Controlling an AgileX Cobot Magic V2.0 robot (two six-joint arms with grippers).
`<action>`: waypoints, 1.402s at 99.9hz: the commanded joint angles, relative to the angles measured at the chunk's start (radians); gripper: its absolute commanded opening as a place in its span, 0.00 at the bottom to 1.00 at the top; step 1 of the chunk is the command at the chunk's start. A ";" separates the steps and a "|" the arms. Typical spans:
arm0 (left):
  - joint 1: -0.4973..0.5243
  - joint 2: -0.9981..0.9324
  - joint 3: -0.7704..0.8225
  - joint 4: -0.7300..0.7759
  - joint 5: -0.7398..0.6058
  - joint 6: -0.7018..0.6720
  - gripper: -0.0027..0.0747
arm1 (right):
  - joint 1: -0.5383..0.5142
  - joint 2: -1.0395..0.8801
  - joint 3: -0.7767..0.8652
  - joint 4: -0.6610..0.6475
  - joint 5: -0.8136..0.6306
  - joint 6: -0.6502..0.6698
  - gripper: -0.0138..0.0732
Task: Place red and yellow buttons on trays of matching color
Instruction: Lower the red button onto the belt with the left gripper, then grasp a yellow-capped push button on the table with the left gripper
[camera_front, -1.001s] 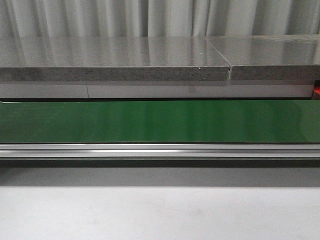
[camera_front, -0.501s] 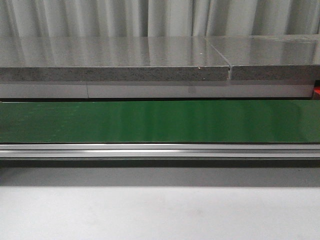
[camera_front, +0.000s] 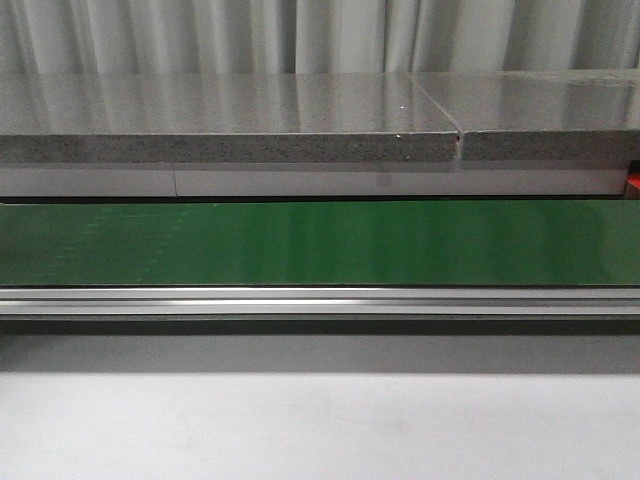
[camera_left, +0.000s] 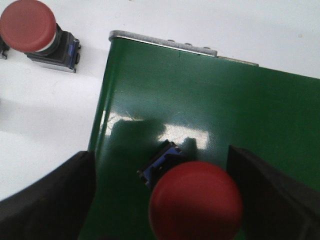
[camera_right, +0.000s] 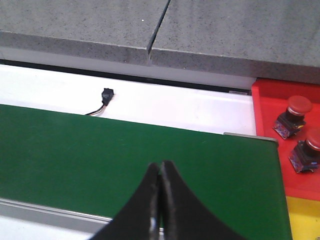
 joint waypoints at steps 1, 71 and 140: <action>-0.005 -0.035 -0.051 -0.016 -0.032 0.003 0.75 | 0.000 -0.003 -0.026 0.013 -0.069 -0.010 0.08; 0.112 -0.096 -0.190 -0.025 0.022 -0.006 0.75 | 0.000 -0.003 -0.026 0.013 -0.069 -0.010 0.08; 0.341 0.050 -0.087 0.004 -0.071 -0.006 0.75 | 0.000 -0.003 -0.026 0.013 -0.069 -0.010 0.08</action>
